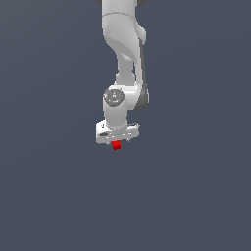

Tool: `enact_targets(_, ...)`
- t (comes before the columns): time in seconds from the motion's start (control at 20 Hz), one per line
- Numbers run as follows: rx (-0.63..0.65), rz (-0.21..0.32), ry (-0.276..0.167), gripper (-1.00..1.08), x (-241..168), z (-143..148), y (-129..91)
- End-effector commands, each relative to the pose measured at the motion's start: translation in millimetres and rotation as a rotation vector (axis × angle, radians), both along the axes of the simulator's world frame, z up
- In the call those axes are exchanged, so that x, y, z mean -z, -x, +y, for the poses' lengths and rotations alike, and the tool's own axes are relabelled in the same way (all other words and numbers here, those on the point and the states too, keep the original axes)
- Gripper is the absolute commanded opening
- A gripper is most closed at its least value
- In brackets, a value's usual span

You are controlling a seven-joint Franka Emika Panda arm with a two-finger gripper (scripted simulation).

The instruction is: Pick up the red cube and move it to a goal position.

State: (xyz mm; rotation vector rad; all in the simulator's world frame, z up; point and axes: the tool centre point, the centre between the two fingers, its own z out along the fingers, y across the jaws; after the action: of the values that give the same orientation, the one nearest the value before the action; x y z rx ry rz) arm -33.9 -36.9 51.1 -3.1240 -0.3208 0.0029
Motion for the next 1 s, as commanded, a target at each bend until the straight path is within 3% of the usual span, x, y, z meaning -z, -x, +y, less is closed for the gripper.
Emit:
enact_targets(0.0,-0.016,-0.002,0.000,1.00,14,-5,2)
enact_targets(0.4,-0.033,-0.002,0.001,1.00,31,-12,3)
enact_targets(0.45,-0.033,-0.002,0.001,-1.00,31,-12,3)
enact_targets(0.95,-0.033,-0.002,0.001,-1.00,31,-12,3)
